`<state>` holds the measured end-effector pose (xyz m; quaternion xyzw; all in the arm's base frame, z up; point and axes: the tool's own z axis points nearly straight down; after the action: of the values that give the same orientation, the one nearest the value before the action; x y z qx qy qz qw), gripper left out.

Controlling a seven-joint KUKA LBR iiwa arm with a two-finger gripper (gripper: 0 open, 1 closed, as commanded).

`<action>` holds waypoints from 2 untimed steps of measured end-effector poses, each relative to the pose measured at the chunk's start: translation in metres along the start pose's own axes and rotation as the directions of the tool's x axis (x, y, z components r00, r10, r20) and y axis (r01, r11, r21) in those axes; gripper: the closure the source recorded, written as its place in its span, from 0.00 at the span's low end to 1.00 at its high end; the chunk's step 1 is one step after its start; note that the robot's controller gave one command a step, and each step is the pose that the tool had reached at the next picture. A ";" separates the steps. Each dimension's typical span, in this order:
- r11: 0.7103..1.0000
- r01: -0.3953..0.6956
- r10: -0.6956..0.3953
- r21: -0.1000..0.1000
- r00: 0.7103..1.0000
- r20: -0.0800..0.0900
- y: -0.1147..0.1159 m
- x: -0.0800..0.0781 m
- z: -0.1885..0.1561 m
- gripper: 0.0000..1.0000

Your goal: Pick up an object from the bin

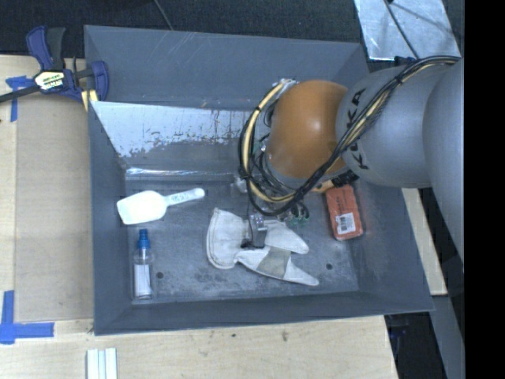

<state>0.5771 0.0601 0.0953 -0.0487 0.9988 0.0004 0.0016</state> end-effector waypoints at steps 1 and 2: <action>1.000 -0.001 0.001 0.000 1.000 0.000 0.000 0.000 0.000 1.00; 1.000 -0.001 0.001 0.000 1.000 0.000 0.000 0.000 0.000 0.00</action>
Offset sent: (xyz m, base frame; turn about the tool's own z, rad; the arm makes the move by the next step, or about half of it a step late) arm 0.0000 0.0000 0.0000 0.0000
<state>0.5771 0.0600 0.0952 -0.0483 0.9988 0.0004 0.0014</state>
